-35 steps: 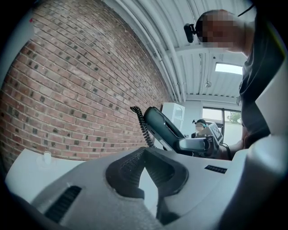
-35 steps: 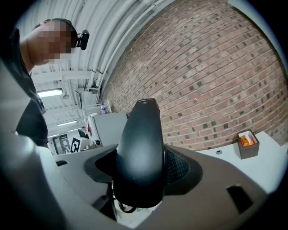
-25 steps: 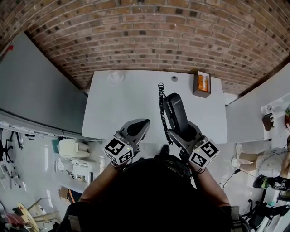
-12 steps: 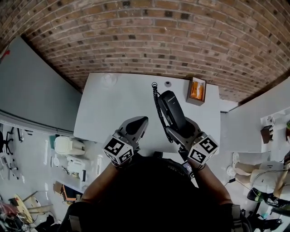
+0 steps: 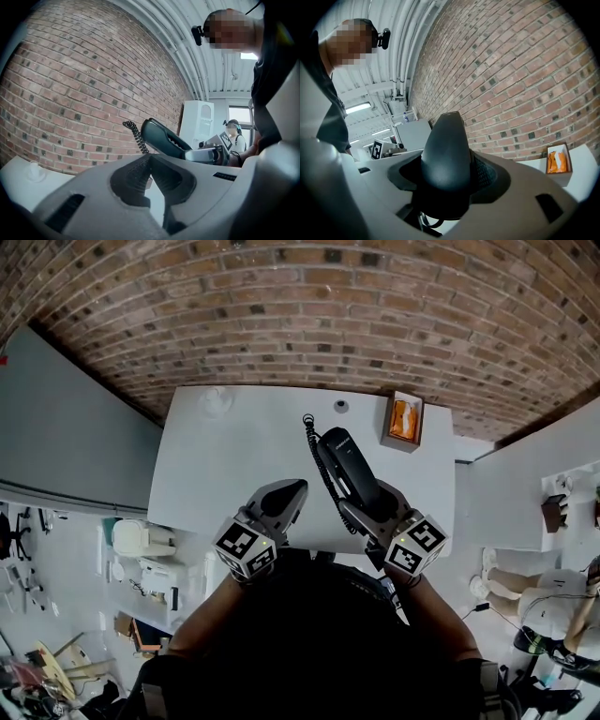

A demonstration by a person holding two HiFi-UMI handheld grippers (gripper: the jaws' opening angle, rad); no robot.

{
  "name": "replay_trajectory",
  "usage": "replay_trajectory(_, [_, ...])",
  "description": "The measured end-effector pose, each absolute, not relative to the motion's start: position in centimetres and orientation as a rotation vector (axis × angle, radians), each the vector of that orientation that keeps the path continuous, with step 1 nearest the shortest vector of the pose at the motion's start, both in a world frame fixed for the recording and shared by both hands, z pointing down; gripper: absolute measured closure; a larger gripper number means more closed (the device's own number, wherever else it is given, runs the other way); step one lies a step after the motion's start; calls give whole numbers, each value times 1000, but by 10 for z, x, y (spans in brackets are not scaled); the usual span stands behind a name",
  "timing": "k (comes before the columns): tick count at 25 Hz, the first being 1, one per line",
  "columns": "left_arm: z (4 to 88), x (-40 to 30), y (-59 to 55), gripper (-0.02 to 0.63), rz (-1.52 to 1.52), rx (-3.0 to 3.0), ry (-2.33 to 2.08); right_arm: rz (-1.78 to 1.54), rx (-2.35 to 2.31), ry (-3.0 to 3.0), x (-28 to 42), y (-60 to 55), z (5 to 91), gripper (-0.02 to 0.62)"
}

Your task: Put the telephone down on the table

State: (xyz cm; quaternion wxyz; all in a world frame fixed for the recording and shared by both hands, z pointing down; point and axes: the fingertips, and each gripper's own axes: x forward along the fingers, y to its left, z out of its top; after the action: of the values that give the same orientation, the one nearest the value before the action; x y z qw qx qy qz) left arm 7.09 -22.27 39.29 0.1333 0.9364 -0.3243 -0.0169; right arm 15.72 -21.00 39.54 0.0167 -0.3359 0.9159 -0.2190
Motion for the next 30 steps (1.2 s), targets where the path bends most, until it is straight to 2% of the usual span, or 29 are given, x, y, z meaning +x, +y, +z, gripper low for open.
replay_trajectory(9, [404,68,-246,598,-14,2694,-923,-745,-1076,2842,158,-233,419,319])
replay_trajectory(30, [481,16,-295,598,63,2638,-957,-953,-1154,2913,114,-284,544,319])
